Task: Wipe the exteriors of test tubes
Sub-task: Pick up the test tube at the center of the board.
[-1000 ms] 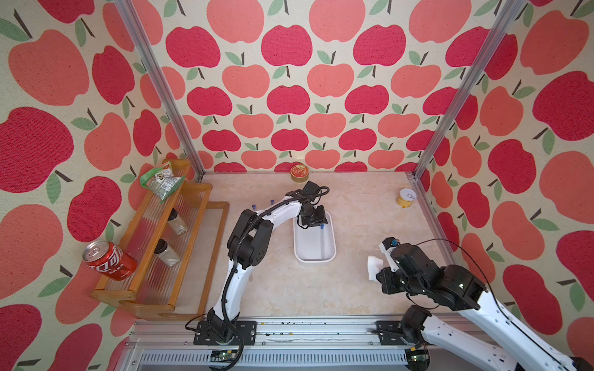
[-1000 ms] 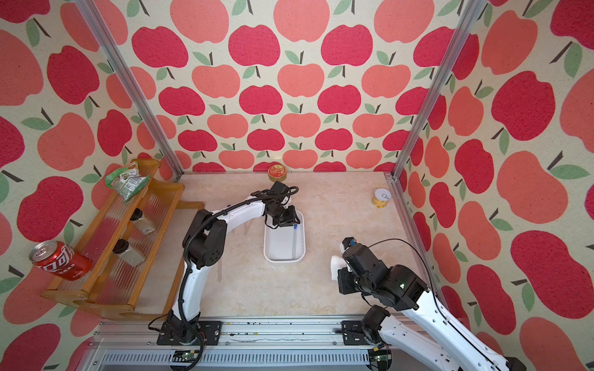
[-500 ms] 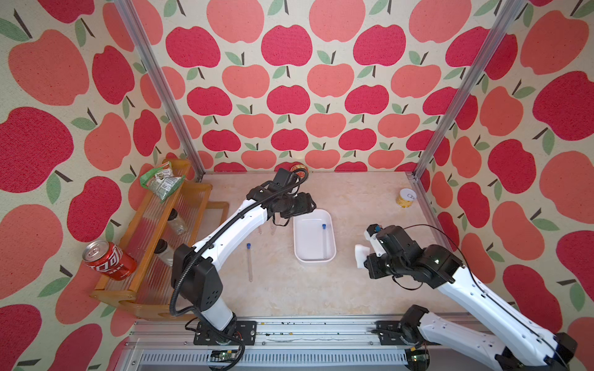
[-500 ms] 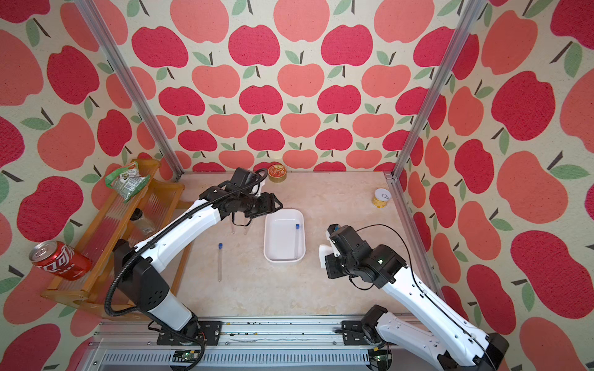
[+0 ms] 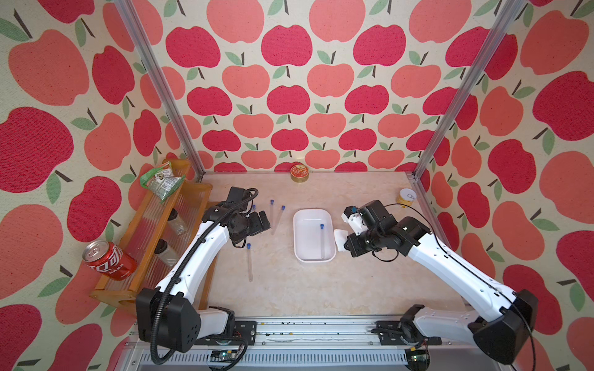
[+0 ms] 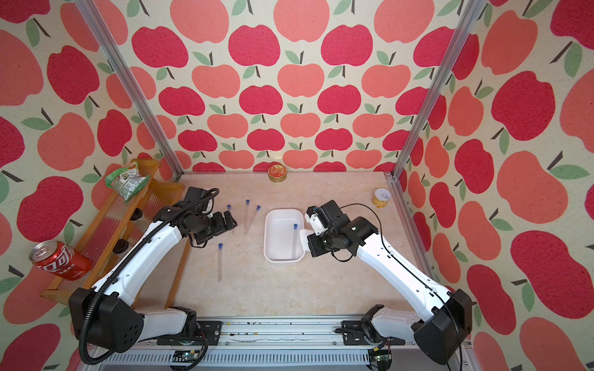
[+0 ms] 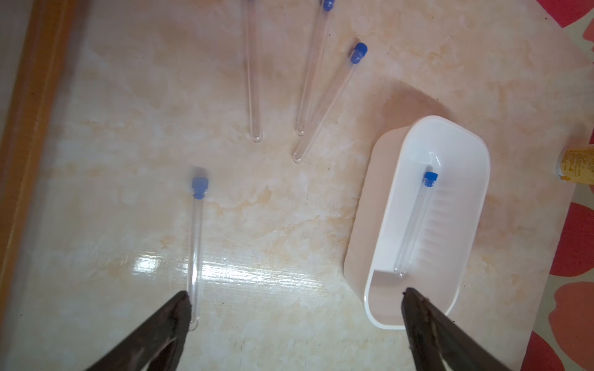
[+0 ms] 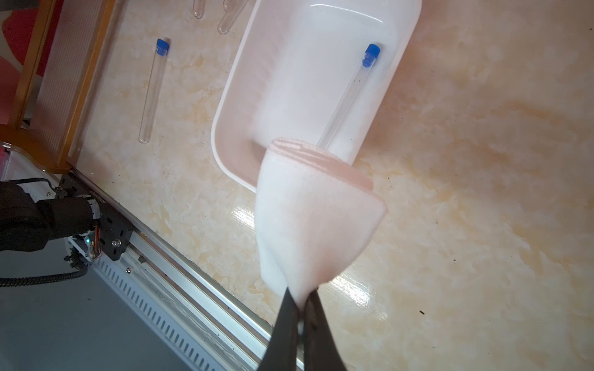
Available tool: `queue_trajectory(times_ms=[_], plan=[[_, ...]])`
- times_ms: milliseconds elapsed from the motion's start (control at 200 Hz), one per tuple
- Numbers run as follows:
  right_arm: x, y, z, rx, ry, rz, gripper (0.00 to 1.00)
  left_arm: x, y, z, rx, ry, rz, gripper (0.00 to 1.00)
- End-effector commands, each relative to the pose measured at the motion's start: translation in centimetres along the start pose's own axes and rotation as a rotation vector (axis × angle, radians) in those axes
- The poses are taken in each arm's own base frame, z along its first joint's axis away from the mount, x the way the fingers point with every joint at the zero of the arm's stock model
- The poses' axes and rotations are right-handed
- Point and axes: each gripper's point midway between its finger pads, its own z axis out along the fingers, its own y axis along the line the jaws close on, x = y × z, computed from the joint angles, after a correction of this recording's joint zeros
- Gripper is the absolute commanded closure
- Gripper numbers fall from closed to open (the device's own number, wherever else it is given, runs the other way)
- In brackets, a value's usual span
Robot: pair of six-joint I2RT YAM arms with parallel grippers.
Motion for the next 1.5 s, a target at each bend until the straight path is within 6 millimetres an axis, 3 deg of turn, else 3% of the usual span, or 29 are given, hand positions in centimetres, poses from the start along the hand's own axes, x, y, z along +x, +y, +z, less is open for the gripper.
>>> queue_trajectory(times_ms=[0, 255, 485, 735, 1496], plan=[[-1.2, 1.0, -0.7, -0.050, -0.039, -0.036, 1.00, 0.9, 3.1, 1.0, -0.107, 0.057, 0.011, 0.00], [-2.8, 2.2, -2.7, -0.092, -0.117, -0.050, 1.00, 0.4, 6.1, 3.5, -0.231, 0.117, 0.046, 0.03], [-2.8, 2.4, -5.3, -0.087, -0.166, -0.056, 1.00, 0.6, 6.9, 6.3, -0.254, 0.181, 0.041, 0.38], [-2.0, 1.8, -6.1, -0.059, -0.197, -0.056, 1.00, 0.7, 7.8, 8.8, -0.297, 0.237, 0.053, 0.59], [-0.5, 0.5, -6.1, -0.024, -0.182, -0.037, 1.00, -0.2, 8.6, 12.6, -0.337, 0.278, 0.093, 0.71]])
